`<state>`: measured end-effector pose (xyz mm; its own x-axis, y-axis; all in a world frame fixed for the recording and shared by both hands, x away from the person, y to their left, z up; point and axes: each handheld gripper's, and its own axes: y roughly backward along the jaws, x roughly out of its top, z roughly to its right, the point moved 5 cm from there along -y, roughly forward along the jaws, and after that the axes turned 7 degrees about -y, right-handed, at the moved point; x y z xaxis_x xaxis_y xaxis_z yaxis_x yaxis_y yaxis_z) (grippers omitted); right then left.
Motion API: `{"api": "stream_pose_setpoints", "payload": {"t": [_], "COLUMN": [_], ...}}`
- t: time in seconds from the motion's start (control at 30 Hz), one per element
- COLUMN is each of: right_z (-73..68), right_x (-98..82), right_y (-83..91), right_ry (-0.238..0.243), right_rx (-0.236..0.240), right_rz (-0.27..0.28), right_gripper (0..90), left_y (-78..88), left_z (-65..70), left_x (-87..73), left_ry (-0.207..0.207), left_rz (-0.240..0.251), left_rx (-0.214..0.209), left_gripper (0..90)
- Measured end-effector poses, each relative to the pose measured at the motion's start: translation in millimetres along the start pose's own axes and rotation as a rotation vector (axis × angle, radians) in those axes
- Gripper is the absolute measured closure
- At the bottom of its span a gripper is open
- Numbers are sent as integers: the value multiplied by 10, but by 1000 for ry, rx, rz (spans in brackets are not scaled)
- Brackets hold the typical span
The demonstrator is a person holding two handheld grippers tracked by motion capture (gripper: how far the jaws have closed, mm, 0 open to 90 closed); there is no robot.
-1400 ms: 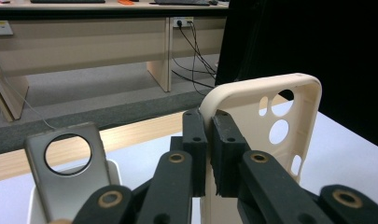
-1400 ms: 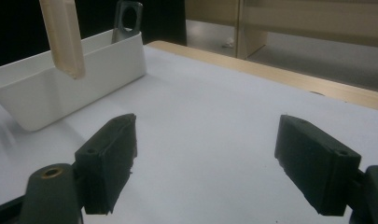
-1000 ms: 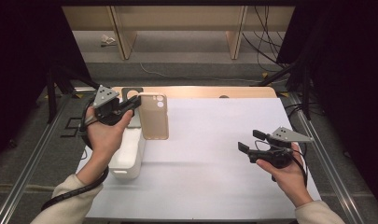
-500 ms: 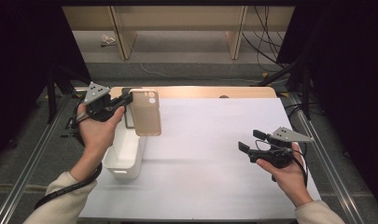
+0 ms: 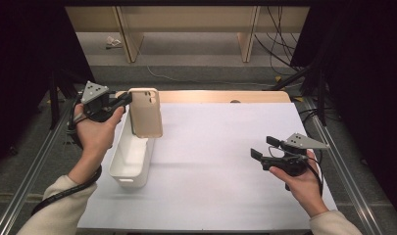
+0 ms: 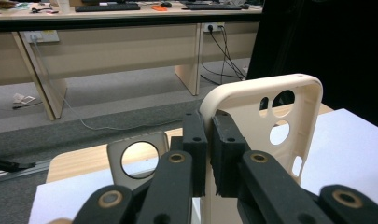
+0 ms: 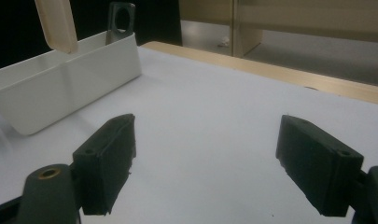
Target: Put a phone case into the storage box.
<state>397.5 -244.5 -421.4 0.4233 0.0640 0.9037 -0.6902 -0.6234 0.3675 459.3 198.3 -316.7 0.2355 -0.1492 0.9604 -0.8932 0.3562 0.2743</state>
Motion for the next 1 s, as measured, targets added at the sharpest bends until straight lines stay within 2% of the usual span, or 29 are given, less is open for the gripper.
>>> {"api": "stream_pose_setpoints", "payload": {"t": [0.57, 1.0], "right_z": [13, 20], "right_x": [-2, -3], "right_y": [1, 3], "right_ry": [-8, -10], "right_rx": [-2, -3], "right_rz": [1, 2], "right_gripper": [203, 203], "left_y": [-126, -246], "left_z": [-233, -359], "left_x": [87, 61], "left_ry": [-19, -22], "left_rz": [-5, -22], "left_rx": [49, 74], "left_gripper": [849, 849]}}
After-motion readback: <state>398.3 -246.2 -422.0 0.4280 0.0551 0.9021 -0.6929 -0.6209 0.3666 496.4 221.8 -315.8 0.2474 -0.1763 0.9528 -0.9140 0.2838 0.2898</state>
